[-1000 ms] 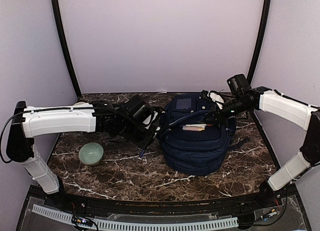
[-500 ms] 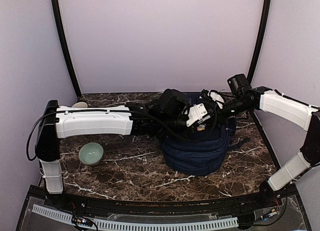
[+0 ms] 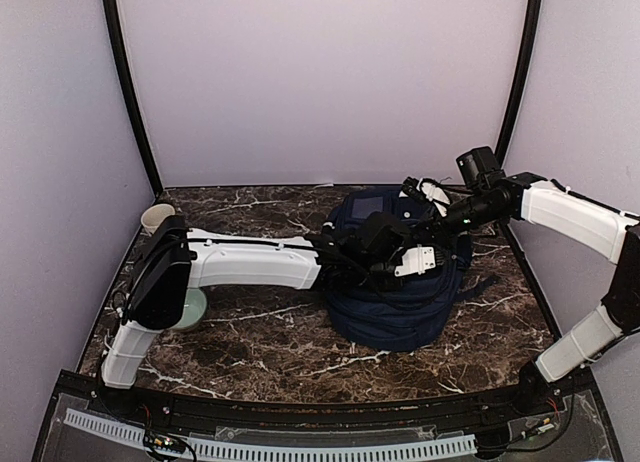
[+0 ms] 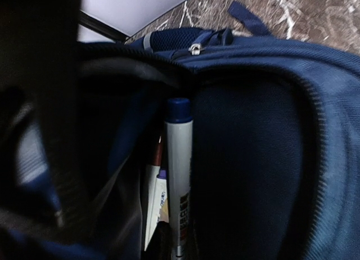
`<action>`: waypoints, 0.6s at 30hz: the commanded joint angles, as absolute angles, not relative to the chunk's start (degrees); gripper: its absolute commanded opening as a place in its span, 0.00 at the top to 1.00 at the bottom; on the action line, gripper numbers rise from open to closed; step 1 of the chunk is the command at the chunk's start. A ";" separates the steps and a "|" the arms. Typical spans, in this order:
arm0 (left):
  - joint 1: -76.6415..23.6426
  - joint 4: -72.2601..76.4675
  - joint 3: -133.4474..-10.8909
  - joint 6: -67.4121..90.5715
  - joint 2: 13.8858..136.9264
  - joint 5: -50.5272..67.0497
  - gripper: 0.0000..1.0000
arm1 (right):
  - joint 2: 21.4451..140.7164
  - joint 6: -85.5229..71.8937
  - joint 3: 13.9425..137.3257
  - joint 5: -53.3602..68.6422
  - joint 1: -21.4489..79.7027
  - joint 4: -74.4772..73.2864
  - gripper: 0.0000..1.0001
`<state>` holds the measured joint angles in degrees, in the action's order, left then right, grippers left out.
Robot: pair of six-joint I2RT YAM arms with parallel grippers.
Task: Pack the student bag
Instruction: Place the pen in the upper front pocket of the bag.
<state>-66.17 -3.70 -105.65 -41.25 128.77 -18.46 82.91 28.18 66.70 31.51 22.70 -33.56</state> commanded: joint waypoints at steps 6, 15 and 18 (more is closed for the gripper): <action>-66.94 -4.48 -112.75 -42.36 130.20 -26.58 0.66 | 80.83 27.22 66.45 36.21 22.76 -29.28 1.00; -72.44 -2.16 -104.84 -40.73 119.34 -30.49 0.60 | 81.17 27.55 66.44 36.57 22.76 -29.44 1.00; -75.13 -3.30 -101.45 -36.74 113.81 -30.68 0.60 | 81.27 27.70 66.40 36.59 22.77 -29.53 1.00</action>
<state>-71.57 -4.45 -104.49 -41.76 125.80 -29.28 82.91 28.18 66.37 31.97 22.20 -33.39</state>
